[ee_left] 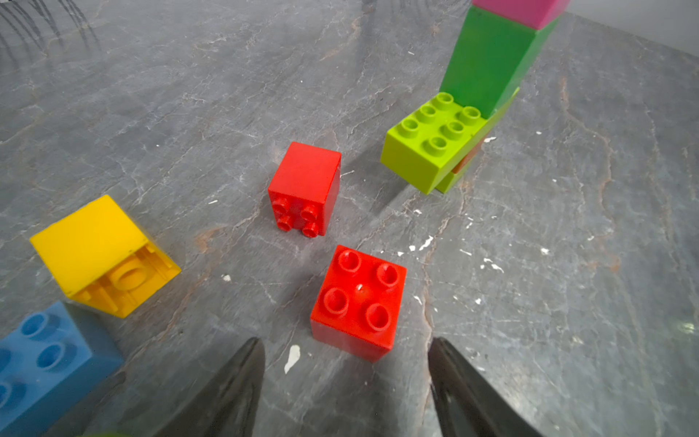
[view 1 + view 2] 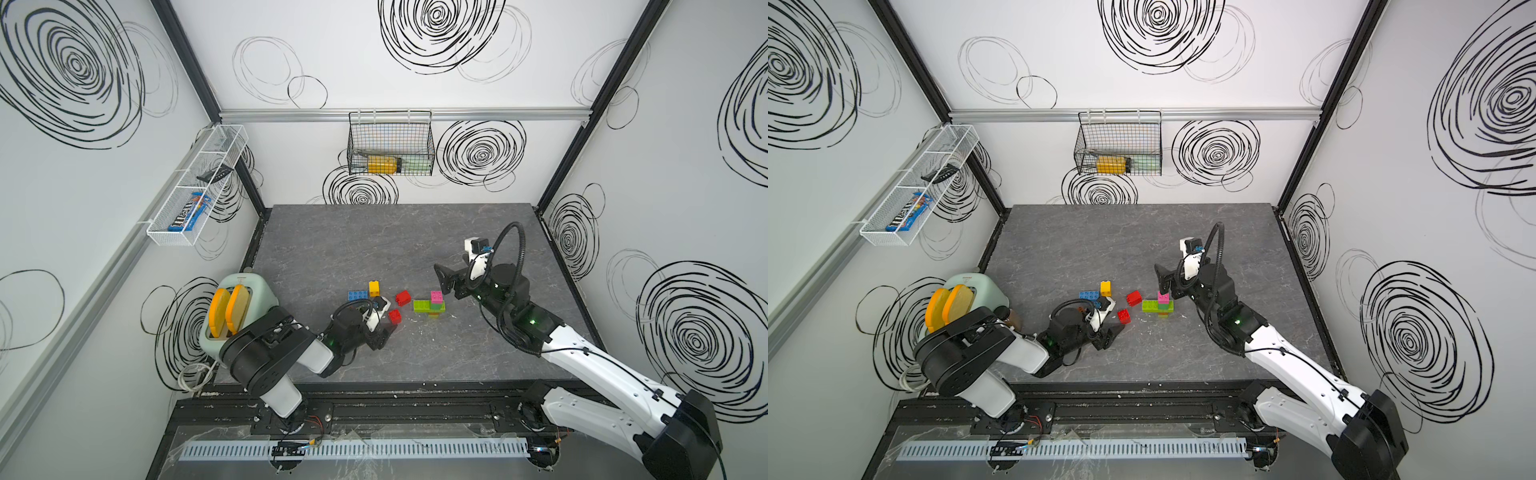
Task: Assemble the number 4 with lego
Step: Pick up the lego brick from the center of the board.
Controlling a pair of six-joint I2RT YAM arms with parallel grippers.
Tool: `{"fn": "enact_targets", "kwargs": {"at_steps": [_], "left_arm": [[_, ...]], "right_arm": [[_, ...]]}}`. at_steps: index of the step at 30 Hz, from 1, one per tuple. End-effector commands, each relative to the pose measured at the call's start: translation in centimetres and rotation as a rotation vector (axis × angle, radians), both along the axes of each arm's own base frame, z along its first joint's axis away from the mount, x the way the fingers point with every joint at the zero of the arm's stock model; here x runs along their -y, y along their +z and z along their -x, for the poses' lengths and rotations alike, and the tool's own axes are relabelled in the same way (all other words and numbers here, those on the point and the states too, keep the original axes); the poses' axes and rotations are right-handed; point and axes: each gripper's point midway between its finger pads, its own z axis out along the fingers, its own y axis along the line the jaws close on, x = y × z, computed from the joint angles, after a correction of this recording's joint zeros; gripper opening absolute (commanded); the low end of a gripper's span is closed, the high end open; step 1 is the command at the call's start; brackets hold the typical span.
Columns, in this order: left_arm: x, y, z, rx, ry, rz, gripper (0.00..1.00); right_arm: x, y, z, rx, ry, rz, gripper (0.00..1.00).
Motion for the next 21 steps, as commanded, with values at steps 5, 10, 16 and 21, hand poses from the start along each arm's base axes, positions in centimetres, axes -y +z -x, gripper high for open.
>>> {"fn": "enact_targets", "kwargs": {"at_steps": [5, 10, 16, 21], "left_arm": [[2.0, 1.8, -1.5, 0.087, -0.042, 0.027, 0.67], [2.3, 1.5, -1.7, 0.075, -0.059, 0.023, 0.62], [2.8, 1.1, -1.8, 0.053, -0.077, 0.016, 0.54], [2.9, 1.0, -1.8, 0.047, -0.080, 0.015, 0.42]], "right_arm": [[-0.1, 2.1, -0.6, 0.035, -0.001, -0.010, 0.97], [0.1, 1.9, -0.7, 0.036, -0.002, 0.006, 0.97], [0.2, 1.6, -0.7, 0.031, 0.002, 0.009, 0.97], [0.2, 0.9, -0.5, 0.019, 0.009, 0.014, 0.97]]}}
